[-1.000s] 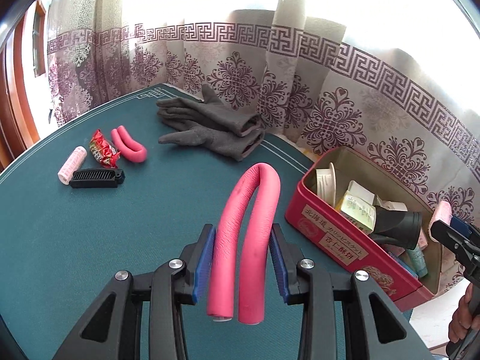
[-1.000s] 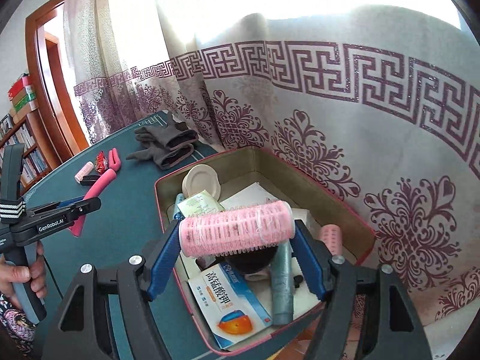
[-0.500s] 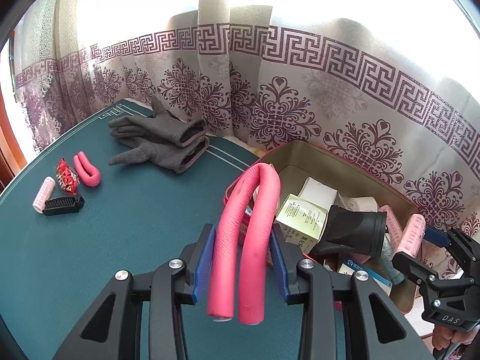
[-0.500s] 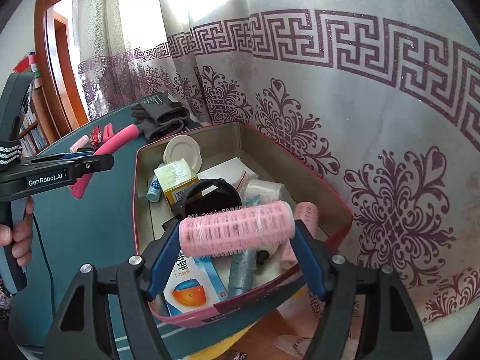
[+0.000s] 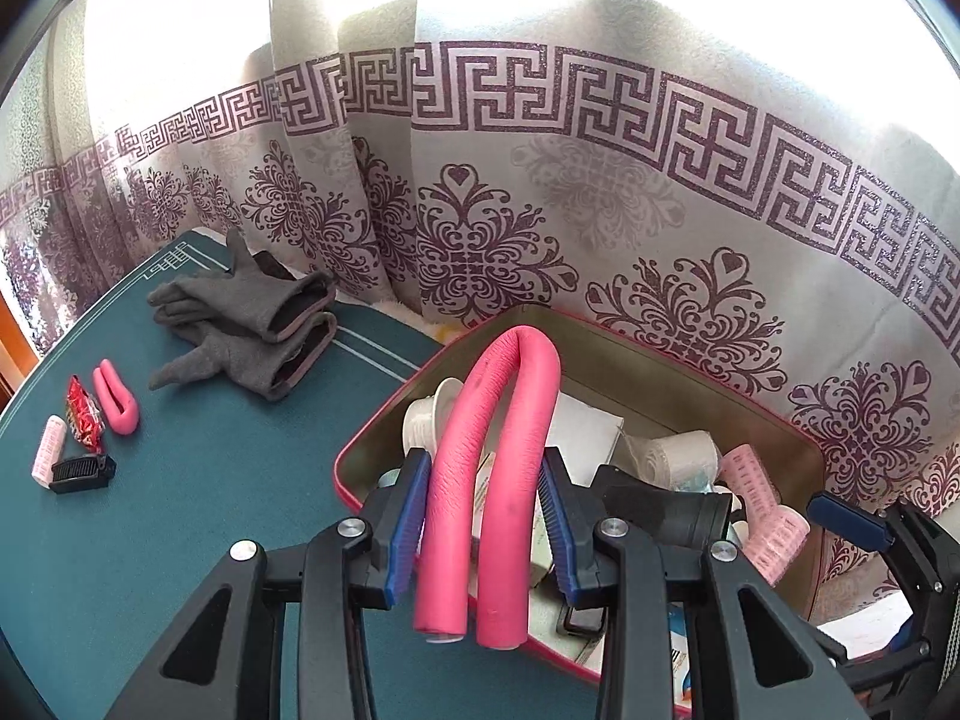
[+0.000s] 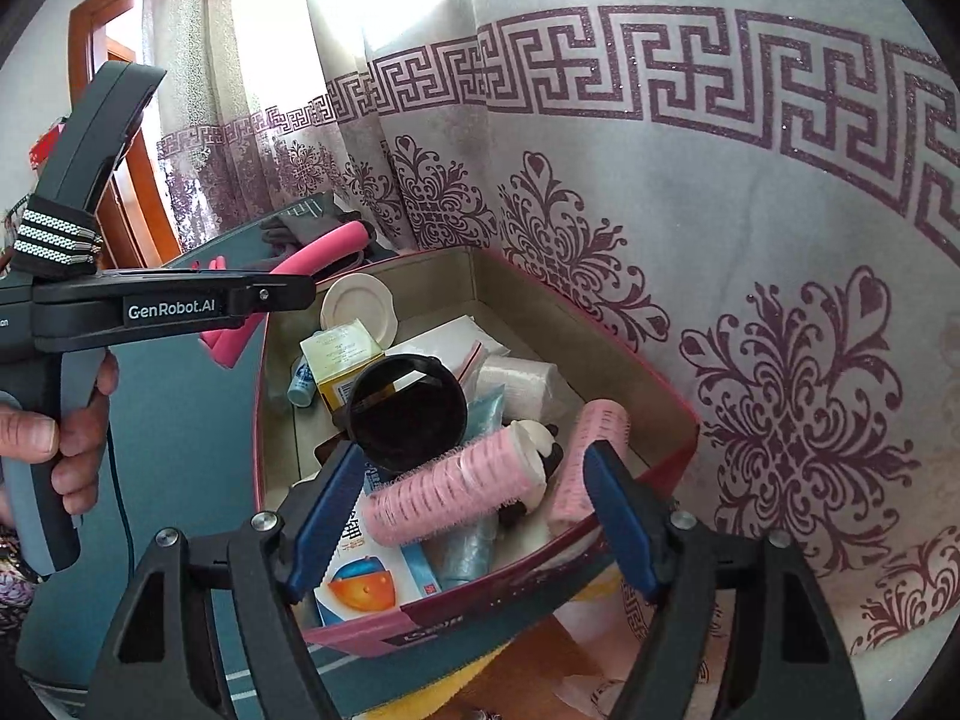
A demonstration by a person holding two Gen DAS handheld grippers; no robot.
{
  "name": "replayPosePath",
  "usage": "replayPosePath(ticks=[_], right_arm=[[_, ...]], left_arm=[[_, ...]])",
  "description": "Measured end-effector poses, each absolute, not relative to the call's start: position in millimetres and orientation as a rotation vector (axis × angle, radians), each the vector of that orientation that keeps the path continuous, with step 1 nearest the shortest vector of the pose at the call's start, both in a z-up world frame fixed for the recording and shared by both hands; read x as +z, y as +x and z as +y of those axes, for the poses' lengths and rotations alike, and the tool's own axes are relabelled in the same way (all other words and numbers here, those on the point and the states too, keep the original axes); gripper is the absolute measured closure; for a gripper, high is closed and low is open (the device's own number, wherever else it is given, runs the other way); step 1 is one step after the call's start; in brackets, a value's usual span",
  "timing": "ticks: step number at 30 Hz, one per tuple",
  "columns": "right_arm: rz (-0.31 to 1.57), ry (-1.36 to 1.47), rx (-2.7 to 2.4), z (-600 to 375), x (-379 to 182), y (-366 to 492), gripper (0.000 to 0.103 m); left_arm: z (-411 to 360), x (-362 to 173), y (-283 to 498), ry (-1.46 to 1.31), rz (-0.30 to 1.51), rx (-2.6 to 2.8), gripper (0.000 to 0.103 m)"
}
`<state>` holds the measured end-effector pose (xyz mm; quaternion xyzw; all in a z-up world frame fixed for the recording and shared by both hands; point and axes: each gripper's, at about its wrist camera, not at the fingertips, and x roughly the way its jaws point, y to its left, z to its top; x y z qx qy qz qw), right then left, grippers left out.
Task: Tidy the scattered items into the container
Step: 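Carry the foam roller and mesh roller over the red tin, then open both tools to drop the rollers into the tin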
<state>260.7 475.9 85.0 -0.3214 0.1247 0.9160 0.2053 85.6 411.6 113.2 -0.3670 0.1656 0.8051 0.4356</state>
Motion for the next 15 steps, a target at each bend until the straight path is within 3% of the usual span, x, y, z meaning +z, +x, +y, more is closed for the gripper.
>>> replayPosePath(ticks=[9, 11, 14, 15], right_arm=[[0.345, -0.89, 2.598, 467.8, 82.4, 260.5, 0.024], [0.353, -0.888, 2.605, 468.2, 82.3, 260.8, 0.024], [0.368, -0.881, 2.608, 470.0, 82.9, 262.1, 0.024], [0.37, -0.879, 2.608, 470.5, 83.1, 262.1, 0.024]], left_arm=[[450.9, 108.0, 85.8, -0.902, 0.468, 1.991, 0.066], [457.3, 106.8, 85.6, -0.901, 0.484, 1.993, 0.058], [460.9, 106.4, 86.7, -0.888, 0.504, 2.023, 0.027], [459.4, 107.6, 87.8, -0.871, 0.5, 2.036, 0.025]])
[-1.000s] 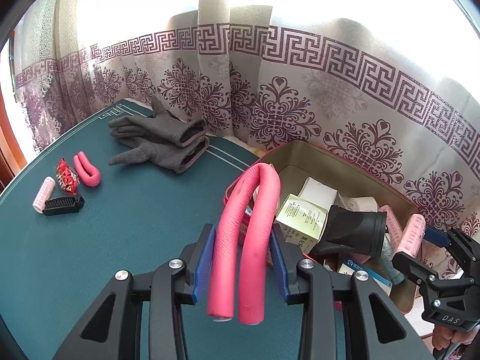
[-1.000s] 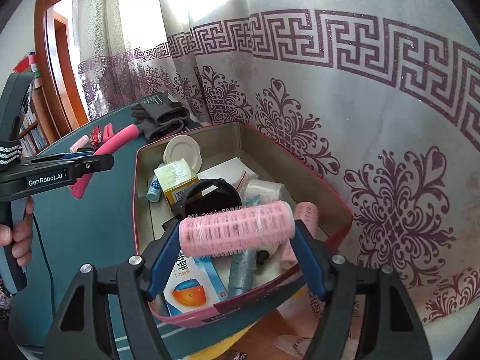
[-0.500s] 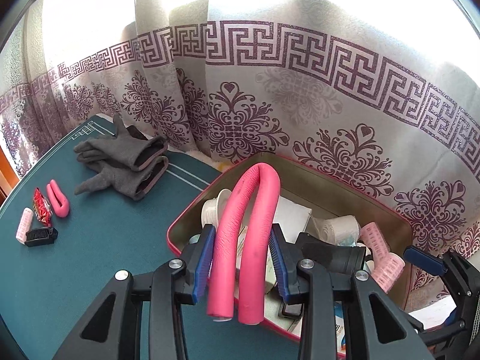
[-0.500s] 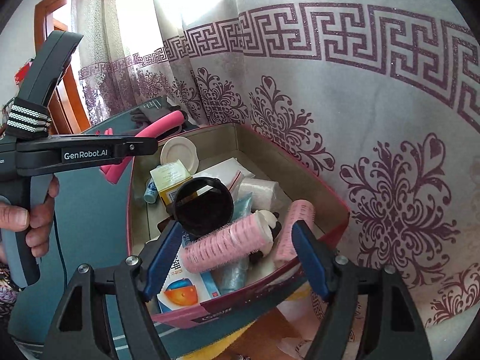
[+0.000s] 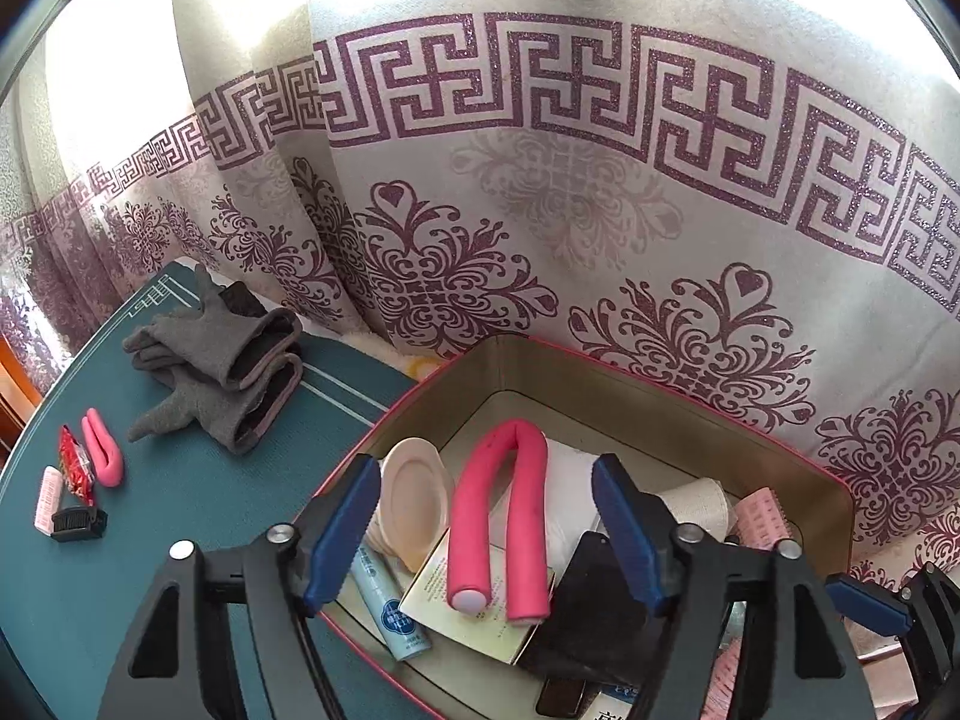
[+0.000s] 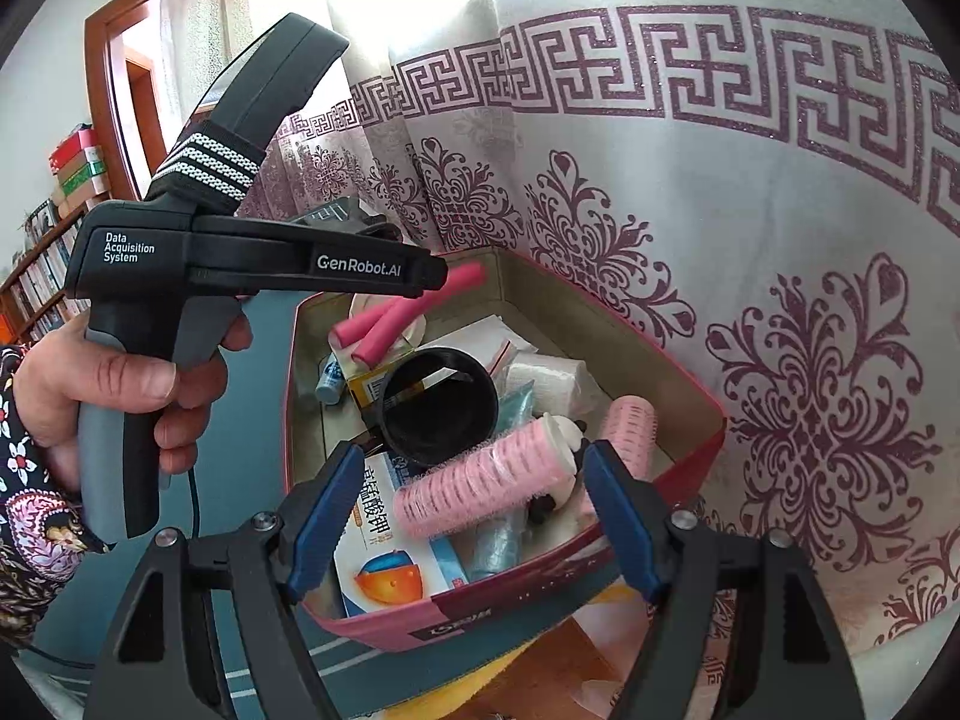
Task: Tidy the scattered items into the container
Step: 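Open both tools to drop the rollers into the tin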
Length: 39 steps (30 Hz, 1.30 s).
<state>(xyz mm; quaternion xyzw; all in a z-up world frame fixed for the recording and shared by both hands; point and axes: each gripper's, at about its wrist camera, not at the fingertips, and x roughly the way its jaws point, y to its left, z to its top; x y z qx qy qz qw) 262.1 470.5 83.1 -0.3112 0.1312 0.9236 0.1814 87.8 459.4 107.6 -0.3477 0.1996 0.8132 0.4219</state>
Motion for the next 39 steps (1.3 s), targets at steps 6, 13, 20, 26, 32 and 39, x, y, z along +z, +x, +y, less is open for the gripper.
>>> replayPosePath(ticks=[6, 13, 20, 26, 32, 39], right_arm=[[0.376, -0.875, 2.607, 468.6, 82.3, 263.4, 0.024], [0.369, -0.869, 2.601, 463.6, 84.0, 264.7, 0.024], [0.355, -0.854, 2.6, 457.4, 89.8, 263.3, 0.024], [0.338, -0.844, 2.607, 450.2, 94.9, 256.8, 0.024], [0.309, -0.838, 2.631, 437.1, 102.1, 247.8, 0.024], [0.29, -0.842, 2.688, 416.2, 110.2, 227.9, 0.023]], left_arm=[[446.7, 110.5, 83.5, -0.855, 0.499, 2.074, 0.025], [413.7, 103.5, 67.1, -0.92, 0.44, 2.122, 0.025], [381.5, 90.1, 49.2, -1.011, 0.362, 2.159, 0.025], [354.9, 85.6, 40.4, -1.035, 0.312, 2.198, 0.009], [325.6, 79.4, 25.8, -1.076, 0.258, 2.24, 0.009], [286.4, 71.6, 6.5, -1.129, 0.196, 2.294, 0.009]])
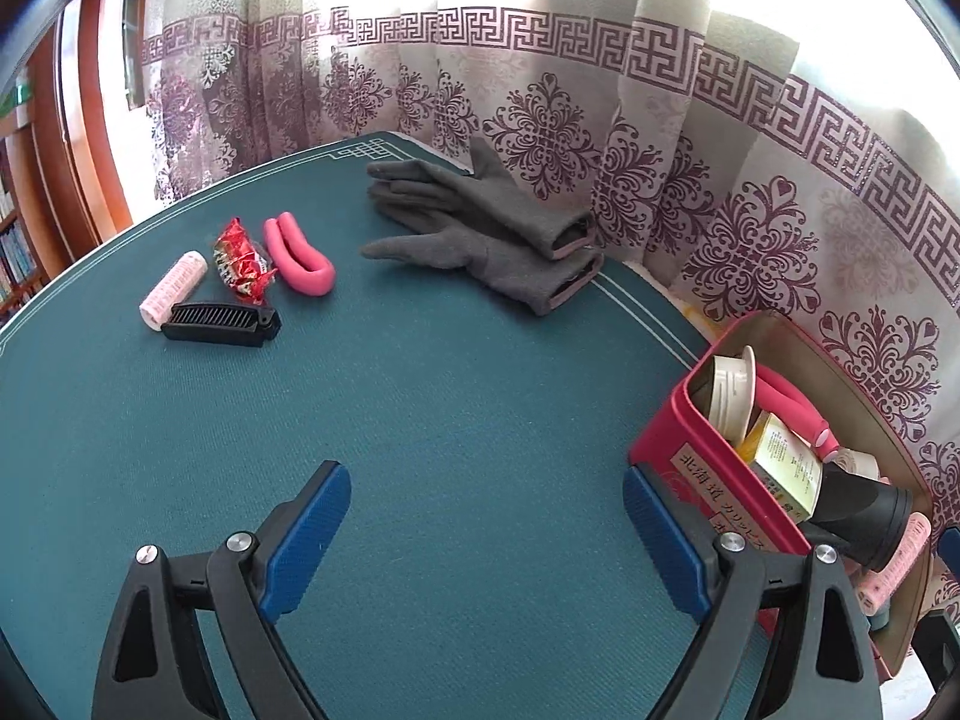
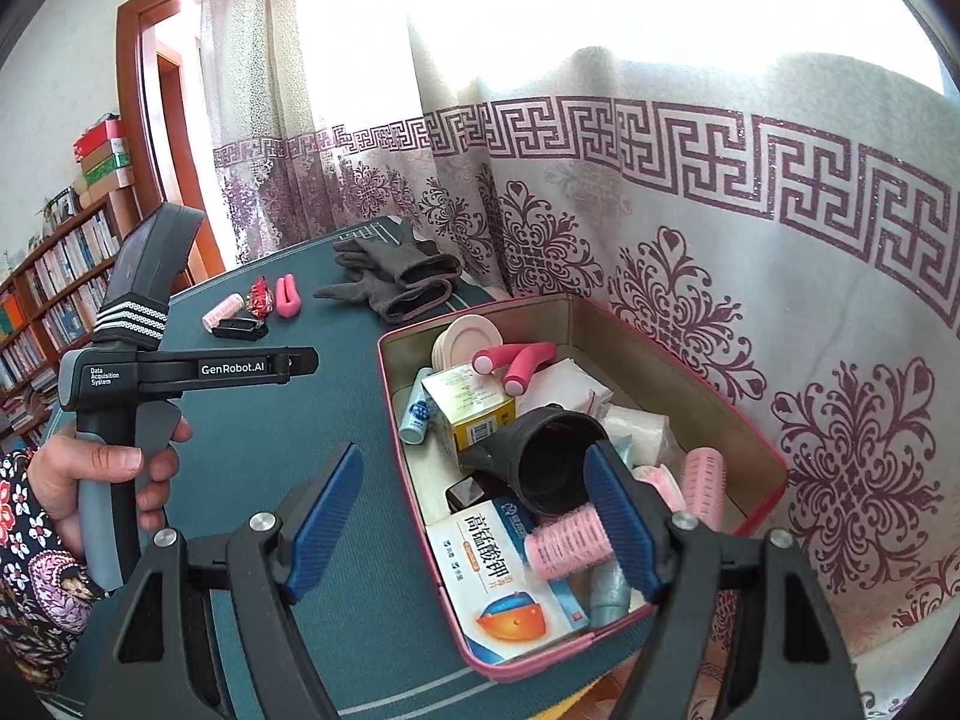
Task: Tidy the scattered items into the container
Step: 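Open both tools to drop the rollers into the tin, then move both open tools back from the tin toward the remaining items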
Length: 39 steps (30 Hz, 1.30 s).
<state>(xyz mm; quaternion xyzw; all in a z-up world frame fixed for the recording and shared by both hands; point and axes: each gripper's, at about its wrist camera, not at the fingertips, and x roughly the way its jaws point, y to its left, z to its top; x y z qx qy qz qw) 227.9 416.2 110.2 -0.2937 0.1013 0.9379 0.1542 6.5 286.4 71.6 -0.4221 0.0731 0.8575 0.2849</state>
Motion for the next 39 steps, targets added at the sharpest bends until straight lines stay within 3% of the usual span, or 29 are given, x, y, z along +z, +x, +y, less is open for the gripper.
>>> replayPosePath(ticks=[22, 39], right_arm=[[0.241, -1.039, 2.828, 344.6, 92.8, 148.5, 0.023], [0.213, -1.169, 2.832, 332.1, 67.7, 105.8, 0.023]], left_arm=[[145.3, 69.8, -91.5, -1.189, 0.061, 2.556, 0.009], [156.2, 54.7, -193.6, -1.162, 0.173, 2.616, 0.009]])
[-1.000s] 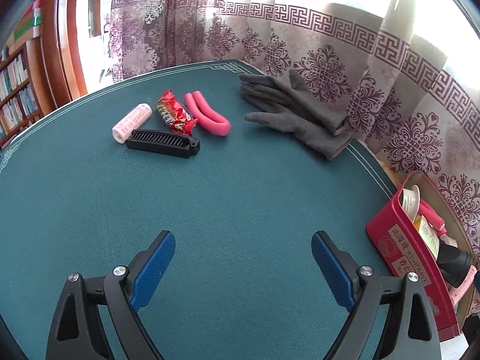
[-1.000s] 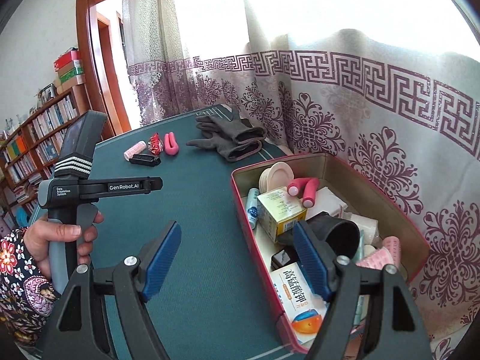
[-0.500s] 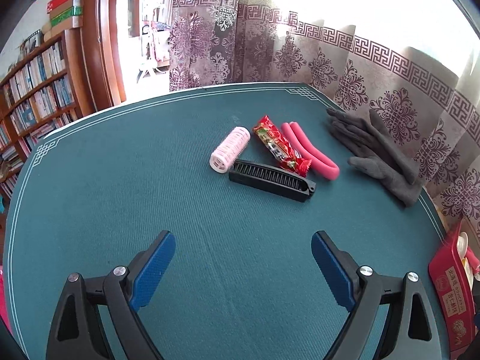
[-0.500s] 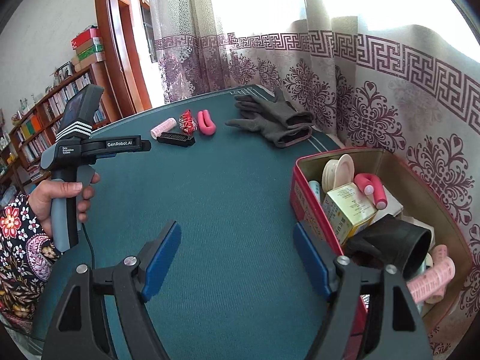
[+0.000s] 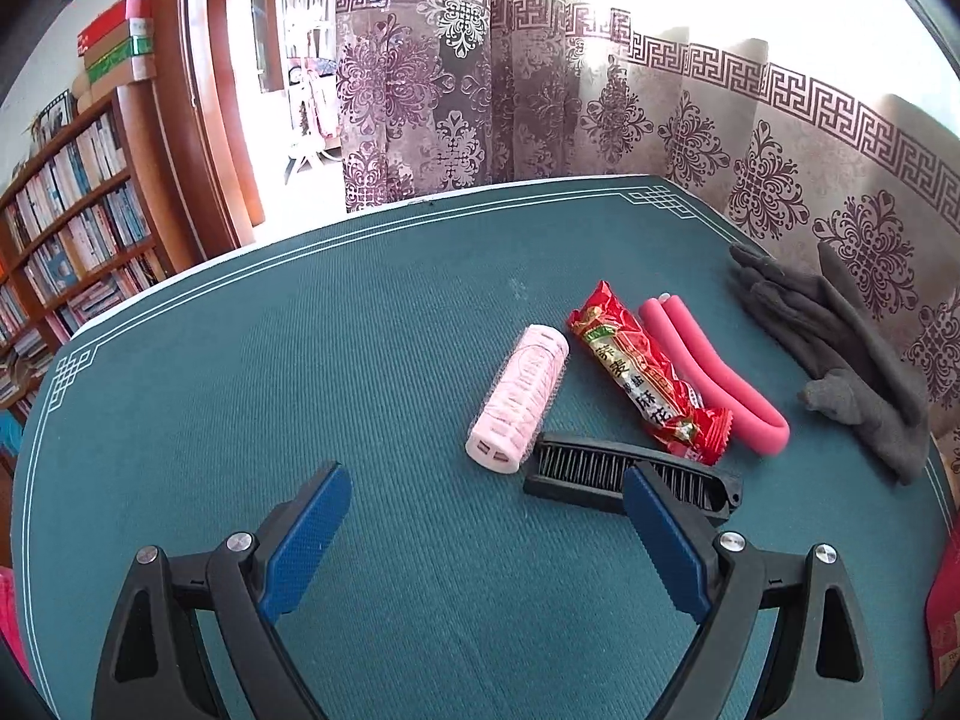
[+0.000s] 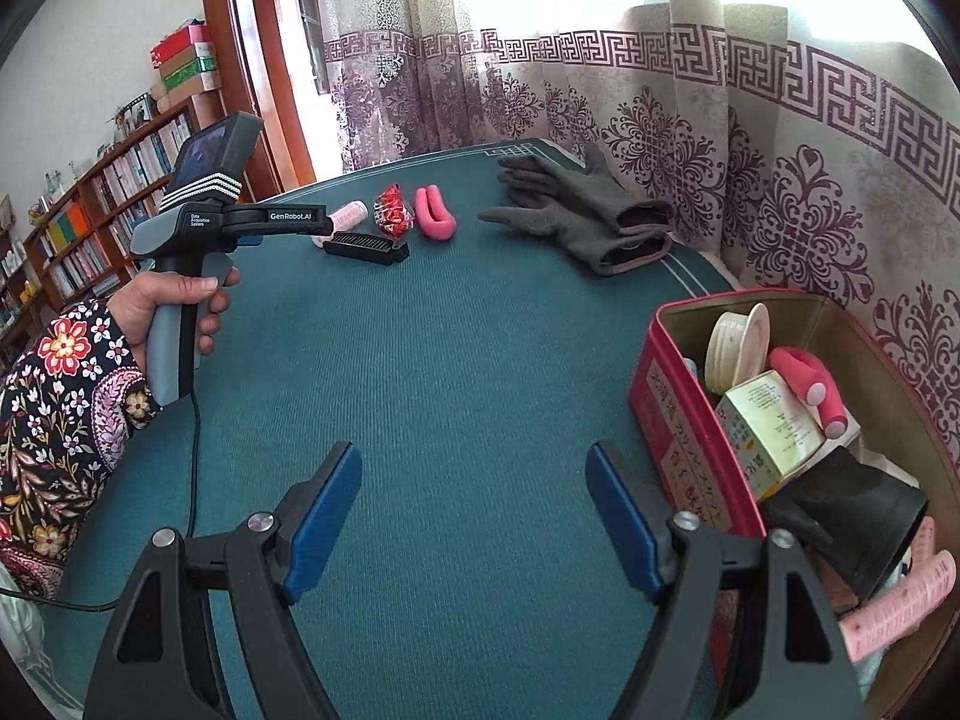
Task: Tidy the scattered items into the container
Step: 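Move both open tools back from the tin toward the remaining items, then grasp another pink mesh hair roller with the left tool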
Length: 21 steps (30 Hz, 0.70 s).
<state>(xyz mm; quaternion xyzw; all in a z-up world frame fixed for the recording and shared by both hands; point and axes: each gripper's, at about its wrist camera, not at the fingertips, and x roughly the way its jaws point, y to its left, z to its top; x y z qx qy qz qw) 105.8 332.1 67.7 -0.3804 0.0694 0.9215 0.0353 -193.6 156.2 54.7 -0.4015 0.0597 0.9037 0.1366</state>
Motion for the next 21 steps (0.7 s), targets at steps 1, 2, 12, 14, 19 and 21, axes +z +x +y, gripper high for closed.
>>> replayPosePath(ticks=[1, 2, 12, 14, 19, 21], right_arm=[[0.213, -1.178, 2.83, 331.8, 65.8, 103.3, 0.023], [0.215, -1.187, 2.828, 331.7, 63.9, 100.8, 0.023], [0.245, -1.263, 2.793, 333.8, 50.7, 85.7, 0.023], [0.244, -1.278, 2.781, 333.3, 49.6, 85.2, 0.023], [0.251, -1.296, 2.767, 332.5, 49.8, 80.6, 0.023], [0.256, -1.307, 2.775, 329.7, 50.0, 75.7, 0.023]], left_arm=[[158.8, 53.8, -199.6, -1.163, 0.183, 2.616, 0.009], [161.3, 52.4, -205.5, -1.165, 0.194, 2.615, 0.009], [175.3, 33.4, -251.8, -1.237, 0.23, 2.57, 0.022], [175.0, 29.8, -257.7, -1.246, 0.211, 2.558, 0.026], [174.9, 30.7, -255.1, -1.201, 0.221, 2.561, 0.051], [174.9, 32.2, -252.1, -1.196, 0.226, 2.551, 0.073]])
